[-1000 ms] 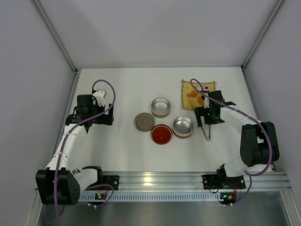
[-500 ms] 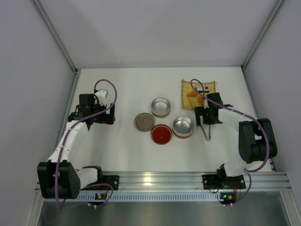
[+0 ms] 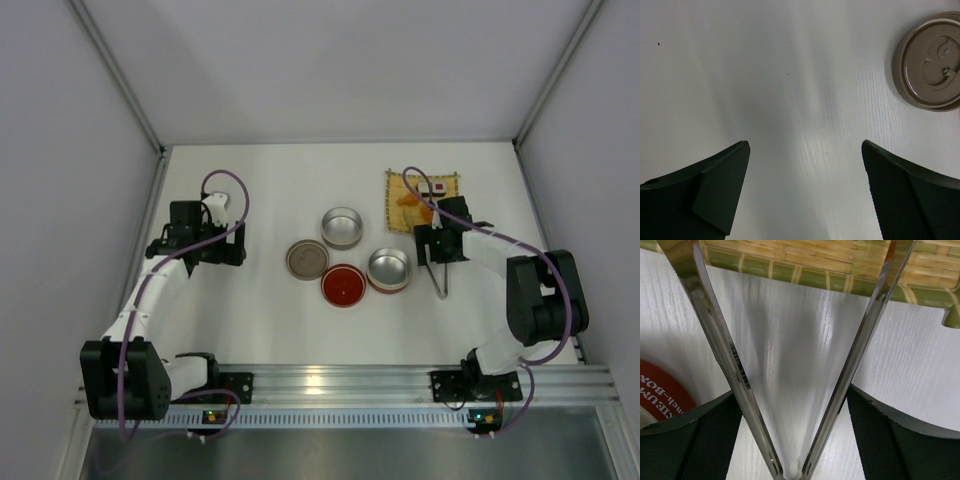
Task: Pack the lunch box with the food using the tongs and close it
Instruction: Pick up the clamp at the center of the board.
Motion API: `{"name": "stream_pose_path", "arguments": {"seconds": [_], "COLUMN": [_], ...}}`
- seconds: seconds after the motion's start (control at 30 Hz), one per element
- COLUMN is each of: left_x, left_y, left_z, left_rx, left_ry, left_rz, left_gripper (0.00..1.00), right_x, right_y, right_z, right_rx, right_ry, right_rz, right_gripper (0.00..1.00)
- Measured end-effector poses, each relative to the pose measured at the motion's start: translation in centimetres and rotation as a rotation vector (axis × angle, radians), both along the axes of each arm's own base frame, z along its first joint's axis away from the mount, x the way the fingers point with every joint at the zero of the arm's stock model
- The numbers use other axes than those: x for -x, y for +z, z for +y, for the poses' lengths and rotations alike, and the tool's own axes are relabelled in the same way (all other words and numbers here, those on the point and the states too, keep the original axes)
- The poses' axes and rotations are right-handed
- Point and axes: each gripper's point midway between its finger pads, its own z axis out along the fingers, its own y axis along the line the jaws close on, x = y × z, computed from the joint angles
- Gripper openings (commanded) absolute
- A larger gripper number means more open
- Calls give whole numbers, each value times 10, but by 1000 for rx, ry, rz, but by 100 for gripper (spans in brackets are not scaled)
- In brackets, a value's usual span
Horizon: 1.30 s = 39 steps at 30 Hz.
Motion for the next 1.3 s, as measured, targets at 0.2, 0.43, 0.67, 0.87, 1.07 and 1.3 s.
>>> {"name": "stream_pose_path", "arguments": {"seconds": [0.2, 0.43, 0.67, 0.87, 1.07, 1.3], "left_x": [2, 2, 3, 4, 5, 6], "left_y": [-3, 1, 5, 7, 6, 7], "left_z": [0, 0, 0, -3, -6, -8], "left_rx": [0, 0, -3, 11, 22, 32], "left_ry": [0, -1, -5, -18, -28, -37], "left_rz": [6, -5, -21, -23, -19, -18], "left_gripper": [98, 98, 98, 98, 98, 98], "right_x": [1, 4, 9, 14, 7, 3], "right_y": [1, 1, 7, 36, 78, 112], "right_z": [1, 4, 4, 9, 13, 5], "right_rx": [-4, -19, -56, -84, -88, -58], "right_ry": [14, 34, 39, 90, 170, 229], "right_rz": [-1, 9, 20, -27, -76, -91], "right_gripper": [66, 53, 39, 36, 37, 32]}}
